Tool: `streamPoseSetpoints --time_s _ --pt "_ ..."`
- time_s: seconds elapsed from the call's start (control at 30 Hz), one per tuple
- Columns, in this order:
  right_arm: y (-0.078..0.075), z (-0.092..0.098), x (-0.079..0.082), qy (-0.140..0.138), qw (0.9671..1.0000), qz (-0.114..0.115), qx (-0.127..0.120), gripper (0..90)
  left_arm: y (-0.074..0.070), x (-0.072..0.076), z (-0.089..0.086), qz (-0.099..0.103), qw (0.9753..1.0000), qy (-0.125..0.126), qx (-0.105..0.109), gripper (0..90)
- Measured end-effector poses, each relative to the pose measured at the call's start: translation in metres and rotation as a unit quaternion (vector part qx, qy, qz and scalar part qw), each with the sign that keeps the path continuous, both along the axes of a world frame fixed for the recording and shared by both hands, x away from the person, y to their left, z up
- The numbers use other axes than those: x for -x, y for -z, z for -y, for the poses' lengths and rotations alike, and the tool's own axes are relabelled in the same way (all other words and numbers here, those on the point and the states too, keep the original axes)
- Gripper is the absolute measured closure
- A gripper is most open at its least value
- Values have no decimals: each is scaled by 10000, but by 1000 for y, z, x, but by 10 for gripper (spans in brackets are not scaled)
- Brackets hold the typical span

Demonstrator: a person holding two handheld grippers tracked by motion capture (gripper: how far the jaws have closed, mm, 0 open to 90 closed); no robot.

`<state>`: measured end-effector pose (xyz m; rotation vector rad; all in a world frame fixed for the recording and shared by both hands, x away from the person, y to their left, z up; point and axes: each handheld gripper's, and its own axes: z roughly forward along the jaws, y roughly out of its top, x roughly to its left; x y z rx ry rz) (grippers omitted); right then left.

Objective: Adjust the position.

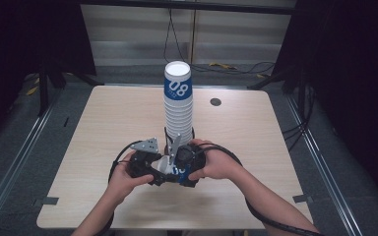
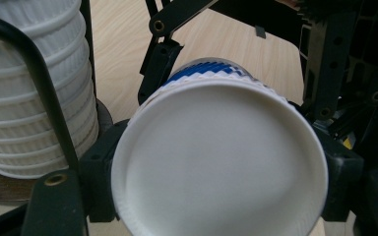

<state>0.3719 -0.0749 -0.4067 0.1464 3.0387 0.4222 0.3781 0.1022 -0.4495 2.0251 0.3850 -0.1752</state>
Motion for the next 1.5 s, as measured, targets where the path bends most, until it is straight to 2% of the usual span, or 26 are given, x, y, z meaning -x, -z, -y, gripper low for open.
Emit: streamPoseSetpoints --time_s 0.07,0.13,0.17,0.3,0.47,0.77,0.83,1.1,1.23,1.3,1.33,1.5 --pt "1 1 -1 -69 10000 19 -33 208 0 0 0 12 10000 11 -21 249" --pt "0 1 1 -6 10000 -8 -38 207 0 1 -1 15 10000 17 -66 250" --pt "0 2 1 -21 10000 7 -39 208 0 1 0 7 10000 4 -14 251" --pt "-1 4 2 3 9997 73 -229 198 -3 1 -3 52 10000 -2 5 252" --pt "0 10 2 -16 9984 126 -549 189 -3 1 -5 12 10000 -7 15 254" --pt "1 20 3 114 9958 163 -891 175 -2 0 -5 -22 10000 21 15 258" --pt "1 20 2 53 9954 195 -938 176 -3 0 -5 -17 10000 20 -12 258" --pt "3 21 3 118 9955 123 -933 175 -2 0 -4 -25 10000 40 -71 259" --pt "4 21 3 166 9957 -5 -911 146 -4 1 -5 18 9999 29 -96 258" --pt "6 23 2 231 9974 -25 -675 131 -5 0 -8 12 10000 17 -58 259" --pt "8 24 1 221 9976 -58 -660 132 -4 0 -9 -28 10000 -6 0 259" --pt "11 31 2 314 9964 -41 -786 132 -5 0 -11 -9 10000 -25 -48 259"
